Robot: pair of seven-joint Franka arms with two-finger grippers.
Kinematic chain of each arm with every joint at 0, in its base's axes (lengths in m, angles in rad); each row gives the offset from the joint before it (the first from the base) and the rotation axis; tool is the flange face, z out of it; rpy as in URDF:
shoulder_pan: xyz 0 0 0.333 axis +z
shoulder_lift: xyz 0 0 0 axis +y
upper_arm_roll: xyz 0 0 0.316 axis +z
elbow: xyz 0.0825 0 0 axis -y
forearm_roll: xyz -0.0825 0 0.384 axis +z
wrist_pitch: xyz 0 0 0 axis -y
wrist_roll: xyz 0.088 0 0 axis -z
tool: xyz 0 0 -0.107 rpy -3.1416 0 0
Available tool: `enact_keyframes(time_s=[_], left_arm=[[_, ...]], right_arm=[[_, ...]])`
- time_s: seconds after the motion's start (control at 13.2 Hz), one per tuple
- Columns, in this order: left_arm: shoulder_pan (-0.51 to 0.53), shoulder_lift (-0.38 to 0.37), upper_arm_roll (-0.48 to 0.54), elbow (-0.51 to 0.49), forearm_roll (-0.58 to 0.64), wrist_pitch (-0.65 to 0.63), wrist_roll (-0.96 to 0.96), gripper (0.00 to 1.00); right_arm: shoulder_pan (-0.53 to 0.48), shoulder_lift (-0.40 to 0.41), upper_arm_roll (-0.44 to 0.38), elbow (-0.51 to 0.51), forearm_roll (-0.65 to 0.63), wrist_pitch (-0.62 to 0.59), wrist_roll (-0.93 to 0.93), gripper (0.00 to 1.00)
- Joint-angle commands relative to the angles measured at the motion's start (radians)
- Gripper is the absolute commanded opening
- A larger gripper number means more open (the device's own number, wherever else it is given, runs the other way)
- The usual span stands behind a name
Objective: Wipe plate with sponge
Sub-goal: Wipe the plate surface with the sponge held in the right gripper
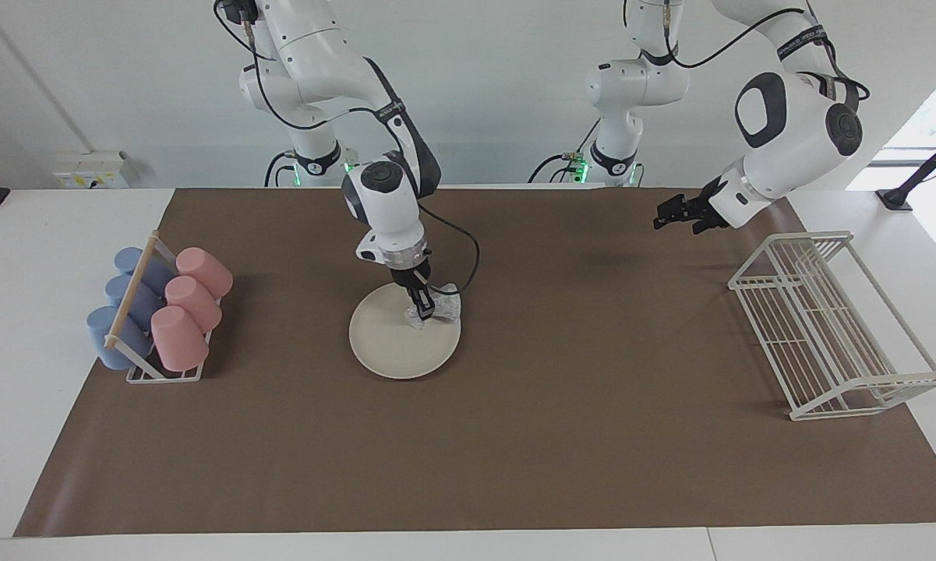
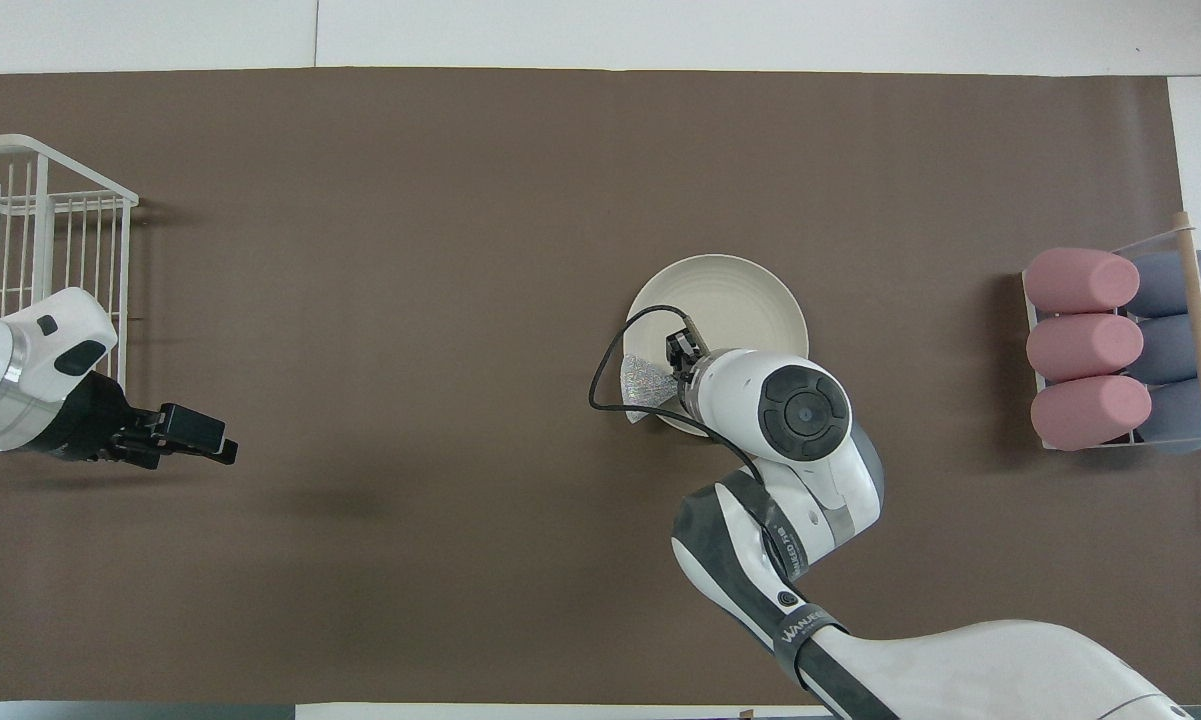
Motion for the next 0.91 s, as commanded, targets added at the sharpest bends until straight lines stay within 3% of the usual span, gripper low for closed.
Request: enact_keyframes(time_s=[0.0, 0.38, 0.68, 0.84], left_arm=[[0.001, -0.021, 0.001, -0.007, 0.019, 0.014, -0.011, 1.00], [0.001, -0.021, 0.002, -0.004, 0.017, 0.017, -0.012, 1.00], [0.001, -0.021, 0.002, -0.004, 0.019, 0.028, -0.012, 1.00], [0.001, -0.021, 0.002, -0.004, 0.017, 0.028, -0.014, 1.00]], right_arm=[[-0.039, 0.014, 0.002, -0.019, -0.005, 0.028, -0.054, 0.00], [-0.199, 0.021, 0.002, -0.020, -0.005, 0.022, -0.386, 0.00], [-0.181, 0.019, 0.005, -0.022, -0.005, 0.019, -0.357, 0.00], [-0.100, 0.016, 0.005, -0.023, -0.005, 0.020, -0.212, 0.00]])
